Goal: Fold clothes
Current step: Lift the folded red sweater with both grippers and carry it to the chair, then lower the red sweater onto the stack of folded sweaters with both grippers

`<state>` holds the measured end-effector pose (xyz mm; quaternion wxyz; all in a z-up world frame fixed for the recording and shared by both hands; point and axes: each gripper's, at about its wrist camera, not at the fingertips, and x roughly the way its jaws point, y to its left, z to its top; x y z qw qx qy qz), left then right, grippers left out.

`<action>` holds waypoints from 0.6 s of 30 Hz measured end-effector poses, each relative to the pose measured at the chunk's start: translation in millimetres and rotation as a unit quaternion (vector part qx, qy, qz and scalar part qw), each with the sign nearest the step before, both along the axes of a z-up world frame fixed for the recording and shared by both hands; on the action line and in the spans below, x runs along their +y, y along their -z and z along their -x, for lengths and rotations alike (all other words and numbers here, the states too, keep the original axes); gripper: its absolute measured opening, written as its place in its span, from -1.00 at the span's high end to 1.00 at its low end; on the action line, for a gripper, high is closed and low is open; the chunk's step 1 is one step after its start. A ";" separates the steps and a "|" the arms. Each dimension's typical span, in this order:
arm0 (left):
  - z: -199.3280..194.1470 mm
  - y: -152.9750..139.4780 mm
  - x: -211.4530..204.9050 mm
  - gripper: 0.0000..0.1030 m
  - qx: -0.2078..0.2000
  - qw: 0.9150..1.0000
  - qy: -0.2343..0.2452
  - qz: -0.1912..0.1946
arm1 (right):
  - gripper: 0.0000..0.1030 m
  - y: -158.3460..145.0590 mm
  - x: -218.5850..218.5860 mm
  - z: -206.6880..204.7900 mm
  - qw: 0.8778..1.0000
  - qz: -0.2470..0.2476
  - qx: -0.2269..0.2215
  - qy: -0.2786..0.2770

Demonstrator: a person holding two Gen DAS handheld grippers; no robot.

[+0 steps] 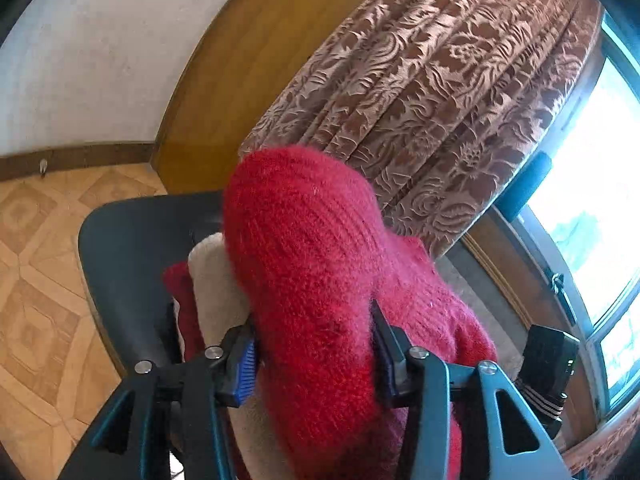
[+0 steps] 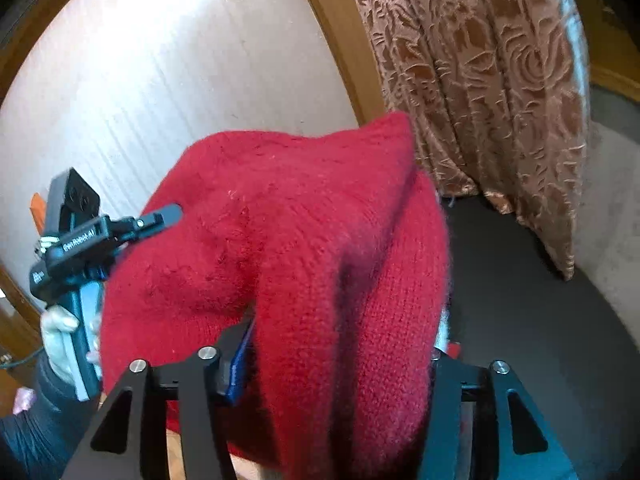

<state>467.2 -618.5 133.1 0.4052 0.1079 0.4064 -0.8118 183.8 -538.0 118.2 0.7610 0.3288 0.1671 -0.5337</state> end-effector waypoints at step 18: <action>31.4 -47.1 28.9 0.06 -0.078 0.995 0.000 0.068 | -0.60 -42.7 34.7 -80.2 0.974 0.097 0.196 -0.058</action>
